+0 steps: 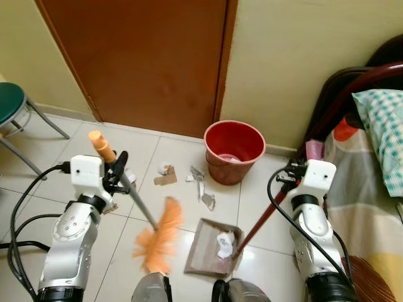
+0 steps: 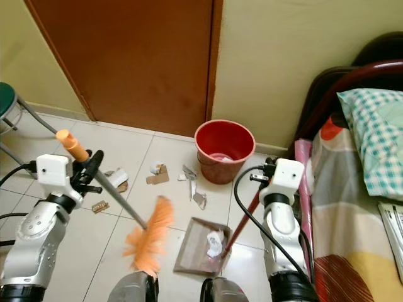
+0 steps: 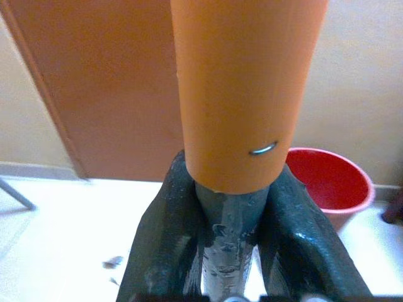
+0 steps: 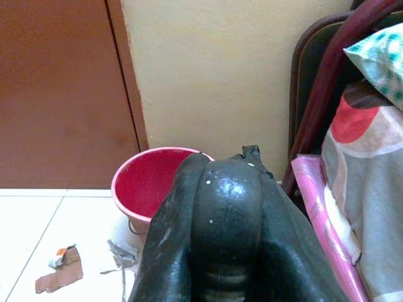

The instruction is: Sweep floor

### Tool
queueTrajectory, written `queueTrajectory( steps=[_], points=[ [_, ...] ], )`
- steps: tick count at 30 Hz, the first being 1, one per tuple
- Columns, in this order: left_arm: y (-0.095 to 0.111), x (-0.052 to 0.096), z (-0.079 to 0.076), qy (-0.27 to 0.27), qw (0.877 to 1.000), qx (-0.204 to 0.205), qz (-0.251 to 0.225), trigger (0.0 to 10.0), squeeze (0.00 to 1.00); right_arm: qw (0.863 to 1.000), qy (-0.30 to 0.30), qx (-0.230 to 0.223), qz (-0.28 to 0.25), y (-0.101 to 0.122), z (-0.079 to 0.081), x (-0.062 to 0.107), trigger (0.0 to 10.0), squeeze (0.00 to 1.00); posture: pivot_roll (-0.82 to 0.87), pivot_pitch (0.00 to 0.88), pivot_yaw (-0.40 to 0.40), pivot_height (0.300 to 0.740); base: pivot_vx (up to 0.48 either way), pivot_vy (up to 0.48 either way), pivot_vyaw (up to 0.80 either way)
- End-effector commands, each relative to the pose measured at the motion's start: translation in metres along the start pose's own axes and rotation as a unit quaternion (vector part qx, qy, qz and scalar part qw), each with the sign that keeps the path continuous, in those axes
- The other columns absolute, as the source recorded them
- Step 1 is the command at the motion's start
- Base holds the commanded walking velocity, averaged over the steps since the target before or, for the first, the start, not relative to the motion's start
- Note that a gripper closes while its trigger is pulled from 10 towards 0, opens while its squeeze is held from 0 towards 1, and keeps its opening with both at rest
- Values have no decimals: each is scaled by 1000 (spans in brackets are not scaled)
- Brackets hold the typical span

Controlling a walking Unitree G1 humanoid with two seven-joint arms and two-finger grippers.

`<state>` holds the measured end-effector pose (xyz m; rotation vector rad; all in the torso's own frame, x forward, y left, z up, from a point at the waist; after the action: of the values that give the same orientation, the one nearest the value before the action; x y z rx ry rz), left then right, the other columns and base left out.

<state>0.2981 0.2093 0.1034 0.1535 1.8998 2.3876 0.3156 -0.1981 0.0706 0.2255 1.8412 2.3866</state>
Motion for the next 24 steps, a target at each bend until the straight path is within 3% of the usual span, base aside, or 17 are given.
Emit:
queueTrajectory(
  steps=[1,6,14,24],
  points=[
    [-1,3,-1,-5,999,-43,3,10000,0,1000,3,-3,-22,14,-3,-2,10000,0,4,34,-4,740,0,0,0],
    [2,0,-9,-16,998,-57,-14,10000,0,1000,10,-14,-18,13,2,0,10000,0,-2,25,-1,740,0,0,0],
    [4,-4,-9,-20,998,-61,-22,10000,0,1000,10,-14,-3,3,2,10,10000,0,-16,24,7,740,0,0,-693],
    [4,-5,-8,-13,998,-52,-21,10000,0,1000,14,5,6,0,-1,7,10000,0,-15,28,6,740,0,0,0]
  ],
)
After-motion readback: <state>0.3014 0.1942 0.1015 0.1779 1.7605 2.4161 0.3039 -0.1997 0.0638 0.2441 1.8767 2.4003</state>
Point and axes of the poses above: a point about 5 cm out from each wrist's last joint towards the gripper, its own x axis pointing back from the gripper into the wrist, its own y axis along the axis of the wrist's last joint, z = x × y, the point moved 3 cm from there along -x, pointing out of the wrist towards the gripper, and after that the axes turned 10 degrees about -x, right-handed, at the moved point
